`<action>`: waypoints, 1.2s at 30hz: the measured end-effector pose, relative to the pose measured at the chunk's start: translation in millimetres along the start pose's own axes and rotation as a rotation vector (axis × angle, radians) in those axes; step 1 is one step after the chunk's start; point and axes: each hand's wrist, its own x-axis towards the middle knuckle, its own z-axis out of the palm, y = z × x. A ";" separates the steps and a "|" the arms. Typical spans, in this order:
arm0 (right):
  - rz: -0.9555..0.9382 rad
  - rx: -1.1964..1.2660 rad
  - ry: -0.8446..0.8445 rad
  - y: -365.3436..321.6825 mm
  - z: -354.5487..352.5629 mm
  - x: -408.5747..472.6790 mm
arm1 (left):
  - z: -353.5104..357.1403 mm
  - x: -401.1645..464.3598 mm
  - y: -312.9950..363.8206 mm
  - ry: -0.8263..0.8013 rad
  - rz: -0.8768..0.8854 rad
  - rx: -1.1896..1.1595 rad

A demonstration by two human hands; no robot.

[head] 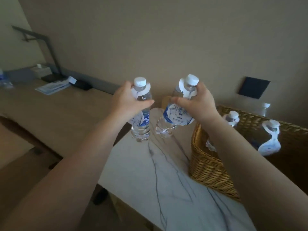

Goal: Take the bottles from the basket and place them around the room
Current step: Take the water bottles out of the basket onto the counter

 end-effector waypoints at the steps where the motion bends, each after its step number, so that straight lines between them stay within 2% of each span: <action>1: 0.009 -0.009 -0.035 5.1 20.2 -0.1 | -1.3 0.4 -15.3 -0.008 -0.018 0.020; 5: 0.091 -0.014 -0.160 31.8 89.7 -6.4 | 5.0 -2.5 -72.0 -0.046 -0.060 0.084; 11: 0.166 -0.086 -0.220 60.2 143.9 -10.2 | 20.0 -5.2 -123.0 -0.029 -0.158 0.114; 21: 0.219 -0.161 -0.277 75.7 156.5 -2.5 | 42.2 -9.7 -135.4 0.023 -0.199 0.176; 29: 0.189 -0.168 -0.357 76.1 146.0 -2.5 | 39.3 -11.5 -131.9 -0.062 -0.219 0.190; 32: 0.162 -0.137 -0.341 71.8 131.4 -5.2 | 33.4 -16.6 -121.9 -0.001 -0.122 0.225; 36: 0.070 -0.158 -0.237 69.5 99.1 -10.8 | 27.6 -28.3 -85.4 0.148 0.202 0.240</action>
